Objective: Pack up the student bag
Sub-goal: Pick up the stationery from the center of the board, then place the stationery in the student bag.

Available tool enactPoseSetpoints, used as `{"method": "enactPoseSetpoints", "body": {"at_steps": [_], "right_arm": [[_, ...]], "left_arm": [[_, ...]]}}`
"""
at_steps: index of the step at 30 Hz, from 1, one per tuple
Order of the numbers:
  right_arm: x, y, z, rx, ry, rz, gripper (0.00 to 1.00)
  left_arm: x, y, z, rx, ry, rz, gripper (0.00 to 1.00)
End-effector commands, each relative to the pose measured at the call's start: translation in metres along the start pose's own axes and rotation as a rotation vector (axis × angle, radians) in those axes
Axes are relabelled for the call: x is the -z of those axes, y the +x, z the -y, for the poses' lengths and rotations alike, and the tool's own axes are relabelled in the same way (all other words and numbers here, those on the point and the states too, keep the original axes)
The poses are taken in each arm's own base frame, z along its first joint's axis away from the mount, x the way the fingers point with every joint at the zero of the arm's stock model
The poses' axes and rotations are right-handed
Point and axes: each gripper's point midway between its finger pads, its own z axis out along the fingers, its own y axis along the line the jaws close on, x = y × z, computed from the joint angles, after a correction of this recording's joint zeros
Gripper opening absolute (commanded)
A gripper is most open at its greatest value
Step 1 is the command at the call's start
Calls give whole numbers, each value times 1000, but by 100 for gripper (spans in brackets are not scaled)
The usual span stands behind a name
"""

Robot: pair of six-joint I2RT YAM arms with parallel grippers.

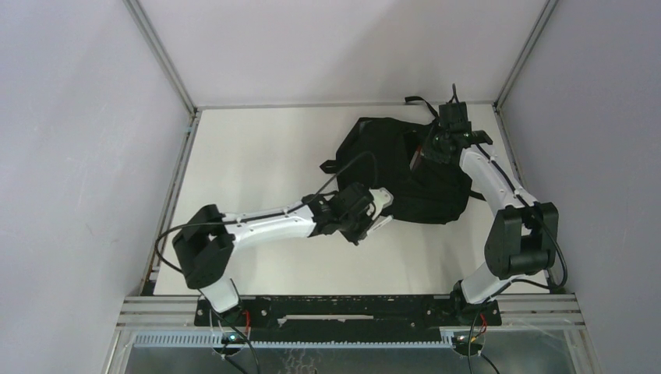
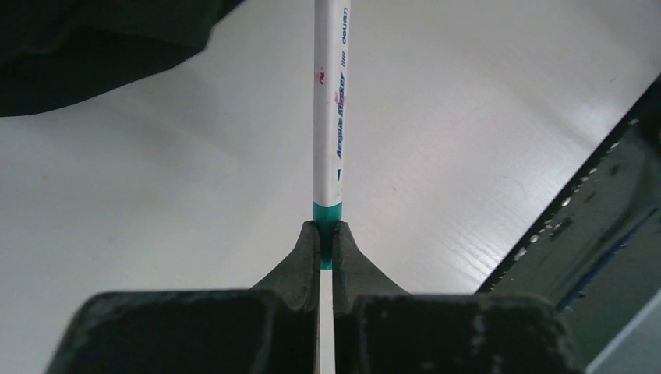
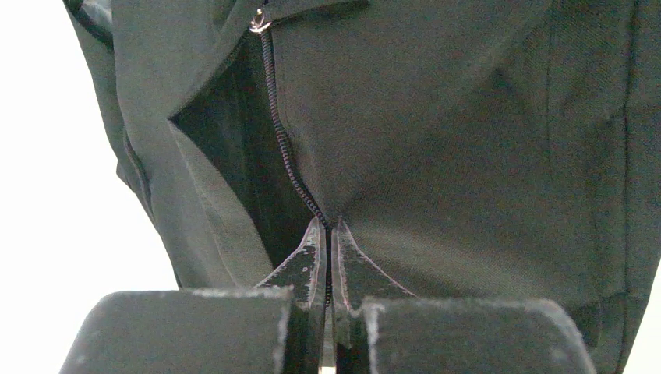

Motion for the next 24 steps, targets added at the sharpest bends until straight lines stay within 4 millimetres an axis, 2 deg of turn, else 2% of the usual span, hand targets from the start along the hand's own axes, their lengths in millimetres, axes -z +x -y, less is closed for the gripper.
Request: {"method": "enactPoseSetpoints", "body": {"at_steps": [1,4,7,13,18,24], "right_arm": [[21,-16,-7,-15,-39,76,0],[23,-12,-10,-11,-45,73,0],[26,-6,-15,1,-54,69,0],[37,9,-26,18,-81,66,0],[47,19,-33,23,-101,63,0],[52,23,-41,33,-119,66,0]], "left_arm": [[37,-36,-5,187,78,133,0],[55,-68,-4,377,243,205,0],[69,-96,-10,465,330,264,0],[73,-146,-26,646,429,299,0],[81,-186,-31,695,479,386,0],[60,-210,-48,831,456,410,0]]}}
